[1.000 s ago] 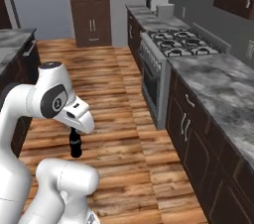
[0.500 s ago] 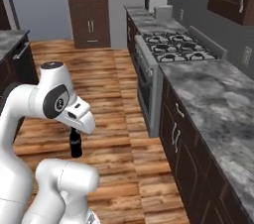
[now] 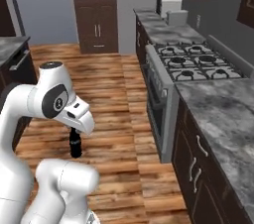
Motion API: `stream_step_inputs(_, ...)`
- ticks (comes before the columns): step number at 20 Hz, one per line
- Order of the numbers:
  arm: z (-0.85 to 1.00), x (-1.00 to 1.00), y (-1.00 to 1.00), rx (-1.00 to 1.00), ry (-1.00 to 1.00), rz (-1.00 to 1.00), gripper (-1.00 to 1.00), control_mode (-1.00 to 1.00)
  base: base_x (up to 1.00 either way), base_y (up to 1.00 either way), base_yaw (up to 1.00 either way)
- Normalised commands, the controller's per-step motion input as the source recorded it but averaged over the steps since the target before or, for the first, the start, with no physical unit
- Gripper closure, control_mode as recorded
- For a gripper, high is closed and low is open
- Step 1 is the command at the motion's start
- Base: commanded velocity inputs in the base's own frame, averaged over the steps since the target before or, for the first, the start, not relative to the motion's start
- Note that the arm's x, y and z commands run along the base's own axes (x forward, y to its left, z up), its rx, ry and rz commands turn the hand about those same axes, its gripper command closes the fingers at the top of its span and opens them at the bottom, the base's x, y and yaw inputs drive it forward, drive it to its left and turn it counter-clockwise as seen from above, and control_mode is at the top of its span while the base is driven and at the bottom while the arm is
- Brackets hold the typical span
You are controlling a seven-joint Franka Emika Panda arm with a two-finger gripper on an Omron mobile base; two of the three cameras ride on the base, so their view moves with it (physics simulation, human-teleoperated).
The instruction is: Place the large bottle from the dining counter next to the other large bottle outside the sink, and place the small bottle from the dining counter next to the other small bottle inside the sink.
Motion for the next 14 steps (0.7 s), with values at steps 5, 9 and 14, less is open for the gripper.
stream_step_inputs(5,0.0,0.0,0.0,0.0,0.0,0.0,1.0,1.0,0.79,0.23,0.23)
stream_step_inputs(9,0.0,0.0,0.0,0.0,0.0,0.0,1.0,1.0,0.77,0.0,0.33)
stream_step_inputs(14,0.0,0.0,0.0,0.0,0.0,0.0,1.0,1.0,0.74,0.0,0.35)
